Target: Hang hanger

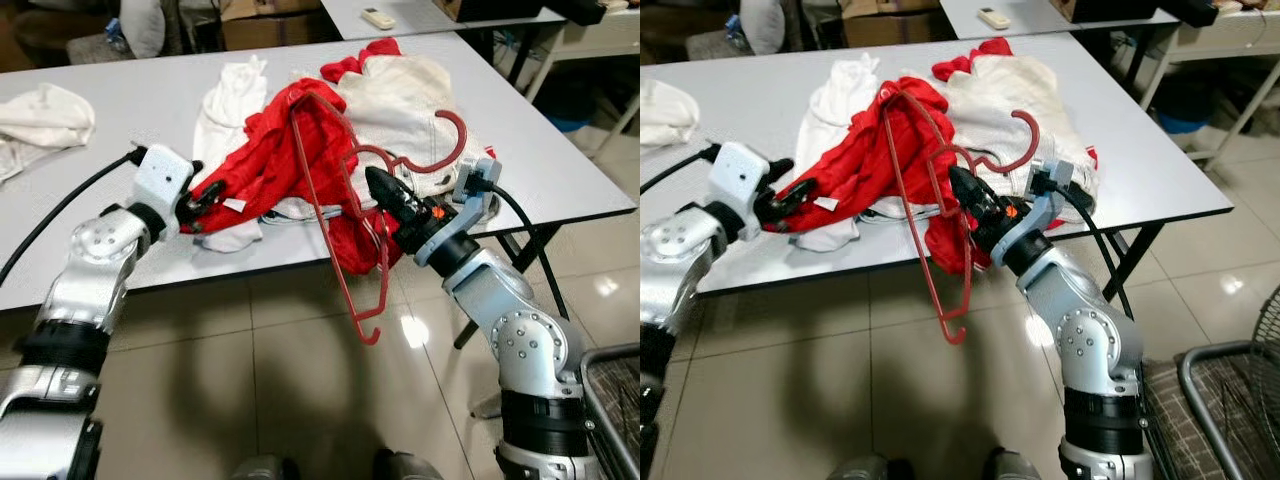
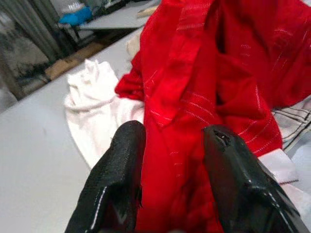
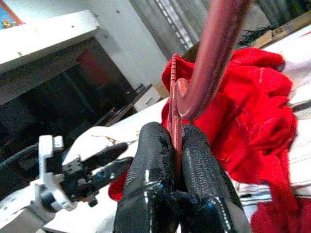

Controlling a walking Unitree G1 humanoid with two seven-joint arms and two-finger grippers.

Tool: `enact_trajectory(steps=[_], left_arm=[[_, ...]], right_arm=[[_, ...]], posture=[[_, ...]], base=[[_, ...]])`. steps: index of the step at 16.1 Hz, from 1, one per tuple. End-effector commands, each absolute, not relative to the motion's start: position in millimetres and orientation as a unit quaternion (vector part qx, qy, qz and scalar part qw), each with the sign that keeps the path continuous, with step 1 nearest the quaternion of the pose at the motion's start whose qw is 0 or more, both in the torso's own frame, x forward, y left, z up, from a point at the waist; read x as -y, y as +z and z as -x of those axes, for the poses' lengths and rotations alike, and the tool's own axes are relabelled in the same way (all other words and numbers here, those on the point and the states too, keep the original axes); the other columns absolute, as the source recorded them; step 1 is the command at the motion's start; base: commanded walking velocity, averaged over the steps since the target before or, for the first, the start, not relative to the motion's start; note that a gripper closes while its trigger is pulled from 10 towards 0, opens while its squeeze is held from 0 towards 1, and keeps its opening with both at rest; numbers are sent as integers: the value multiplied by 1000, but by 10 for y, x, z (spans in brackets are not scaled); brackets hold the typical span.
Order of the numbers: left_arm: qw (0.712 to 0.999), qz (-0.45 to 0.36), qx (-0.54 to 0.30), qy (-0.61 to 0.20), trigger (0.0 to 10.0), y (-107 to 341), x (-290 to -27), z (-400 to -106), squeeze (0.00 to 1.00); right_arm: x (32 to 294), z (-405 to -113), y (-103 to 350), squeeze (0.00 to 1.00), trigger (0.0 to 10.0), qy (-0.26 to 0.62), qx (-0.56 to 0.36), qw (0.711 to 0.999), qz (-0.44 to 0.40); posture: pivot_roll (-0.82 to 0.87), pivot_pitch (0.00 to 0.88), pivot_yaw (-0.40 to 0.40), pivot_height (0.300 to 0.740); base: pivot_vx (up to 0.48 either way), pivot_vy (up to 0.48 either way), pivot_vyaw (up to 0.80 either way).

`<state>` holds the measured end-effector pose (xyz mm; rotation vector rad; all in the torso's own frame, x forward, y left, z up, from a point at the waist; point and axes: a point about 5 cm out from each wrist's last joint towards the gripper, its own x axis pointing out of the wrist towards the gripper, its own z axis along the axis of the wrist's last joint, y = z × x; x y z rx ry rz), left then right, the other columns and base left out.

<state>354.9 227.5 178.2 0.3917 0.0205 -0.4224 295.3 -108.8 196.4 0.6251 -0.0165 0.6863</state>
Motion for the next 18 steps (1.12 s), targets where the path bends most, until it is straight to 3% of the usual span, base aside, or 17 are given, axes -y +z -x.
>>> enact_trajectory(steps=[1,4,7,11,12,13,18], left_arm=[[963,-169,-25,-206,10000,1731,-2348,-3594,0],[964,-164,-66,-201,10000,1591,-2430,-3648,0],[955,-223,-101,-171,10000,1480,-2525,-3659,0],[944,-242,-116,-191,10000,1397,-2483,-3664,0],[947,-234,-111,-192,4118,1415,-2470,-3676,0],[950,-224,-101,-191,0,1443,-2462,-3689,0],[964,-166,-82,-192,0,1466,-2504,-3674,0]], right_arm=[[1064,-2934,2045,0,10000,348,29,887,-302],[1070,-2936,2051,0,10000,353,33,884,-306],[1091,-2934,2066,0,10000,354,40,881,-312],[1118,-2942,2076,0,10000,351,47,880,-316],[1124,-2942,2077,0,10000,349,48,881,-315],[1133,-2942,2076,0,10000,347,48,882,-315],[1154,-2944,2050,0,10000,340,44,885,-315]], posture=[[-26,25,88,740],[-23,24,88,740],[-18,30,93,740],[-22,32,101,740],[-24,31,104,740],[-24,31,104,740],[-21,34,101,740]], base=[[0,0,0],[0,0,0],[0,0,0],[0,0,0],[0,0,0],[0,0,0],[0,0,0]])
